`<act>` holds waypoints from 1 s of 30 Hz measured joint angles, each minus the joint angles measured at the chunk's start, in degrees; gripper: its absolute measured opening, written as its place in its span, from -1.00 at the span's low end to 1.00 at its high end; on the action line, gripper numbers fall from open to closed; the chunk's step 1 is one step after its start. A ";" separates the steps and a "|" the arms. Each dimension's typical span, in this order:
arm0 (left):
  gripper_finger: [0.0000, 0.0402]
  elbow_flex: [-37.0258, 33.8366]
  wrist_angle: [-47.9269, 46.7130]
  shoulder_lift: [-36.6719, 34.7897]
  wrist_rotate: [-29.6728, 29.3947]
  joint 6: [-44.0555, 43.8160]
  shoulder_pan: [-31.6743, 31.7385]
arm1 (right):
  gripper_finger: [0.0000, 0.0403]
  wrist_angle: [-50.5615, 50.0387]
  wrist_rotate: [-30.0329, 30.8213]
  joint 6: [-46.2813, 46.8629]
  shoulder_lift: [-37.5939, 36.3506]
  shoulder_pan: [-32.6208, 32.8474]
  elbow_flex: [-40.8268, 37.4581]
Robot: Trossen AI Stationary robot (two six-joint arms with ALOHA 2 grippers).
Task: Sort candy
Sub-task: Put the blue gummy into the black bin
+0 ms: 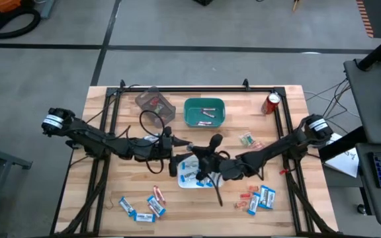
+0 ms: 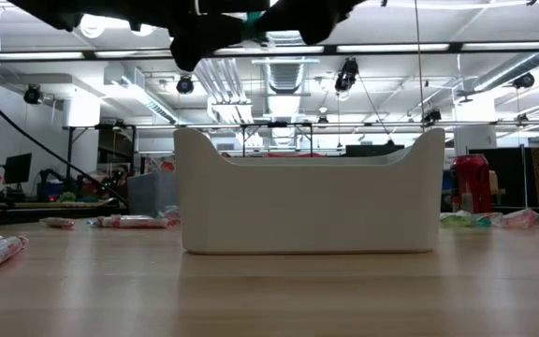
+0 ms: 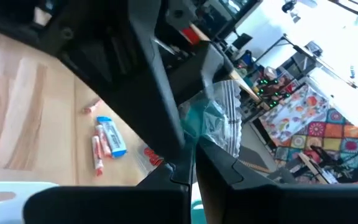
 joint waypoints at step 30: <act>-0.97 0.18 -12.34 -8.25 -2.85 0.20 3.77 | -0.52 -6.27 4.72 14.75 -0.19 0.04 3.17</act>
